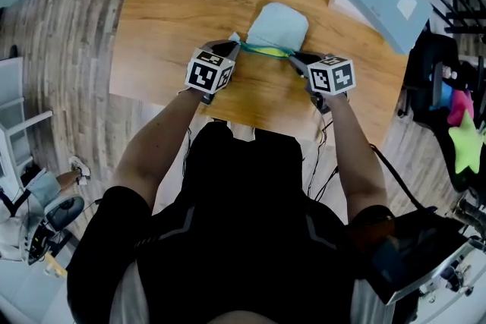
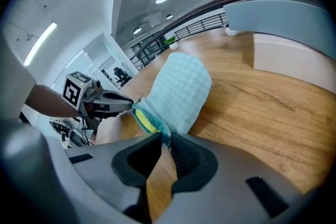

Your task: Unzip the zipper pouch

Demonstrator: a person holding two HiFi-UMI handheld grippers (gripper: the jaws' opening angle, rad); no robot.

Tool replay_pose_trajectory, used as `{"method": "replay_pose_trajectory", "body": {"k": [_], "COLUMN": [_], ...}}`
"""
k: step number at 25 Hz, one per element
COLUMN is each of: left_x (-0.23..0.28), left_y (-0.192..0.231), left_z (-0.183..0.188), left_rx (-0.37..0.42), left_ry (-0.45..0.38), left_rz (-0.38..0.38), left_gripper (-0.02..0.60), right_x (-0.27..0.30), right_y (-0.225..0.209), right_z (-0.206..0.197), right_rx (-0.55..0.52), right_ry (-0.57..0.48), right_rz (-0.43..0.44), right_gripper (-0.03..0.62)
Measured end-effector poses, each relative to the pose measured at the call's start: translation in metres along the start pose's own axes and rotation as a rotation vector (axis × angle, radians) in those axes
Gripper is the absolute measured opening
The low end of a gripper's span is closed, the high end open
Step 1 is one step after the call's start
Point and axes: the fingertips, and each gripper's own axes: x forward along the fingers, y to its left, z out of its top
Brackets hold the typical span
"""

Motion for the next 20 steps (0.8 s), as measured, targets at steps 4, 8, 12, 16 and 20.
{"method": "replay_pose_trajectory", "body": {"k": [4, 8, 12, 16, 20], "left_x": [-0.014, -0.041, -0.073, -0.112, -0.156], "left_y": [-0.001, 0.003, 0.003, 0.0, -0.017], "left_z": [0.013, 0.034, 0.056, 0.079, 0.107], "left_rx": [0.007, 0.022, 0.046, 0.088, 0.123], "left_ry": [-0.031, -0.115, -0.21, -0.305, -0.426], "left_rz": [-0.027, -0.019, -0.016, -0.024, -0.038], "left_gripper": [0.034, 0.034, 0.034, 0.034, 0.034], "right_x": [-0.007, -0.024, -0.054, -0.093, -0.154], "right_y": [0.002, 0.014, 0.032, 0.061, 0.089], "right_z": [0.003, 0.013, 0.03, 0.051, 0.074], "right_rx": [0.077, 0.051, 0.055, 0.007, -0.015], "right_ry": [-0.04, -0.08, -0.167, -0.263, -0.427], "right_rz": [0.001, -0.058, -0.088, -0.117, -0.176], "right_gripper": [0.134, 0.163, 0.163, 0.163, 0.163]}}
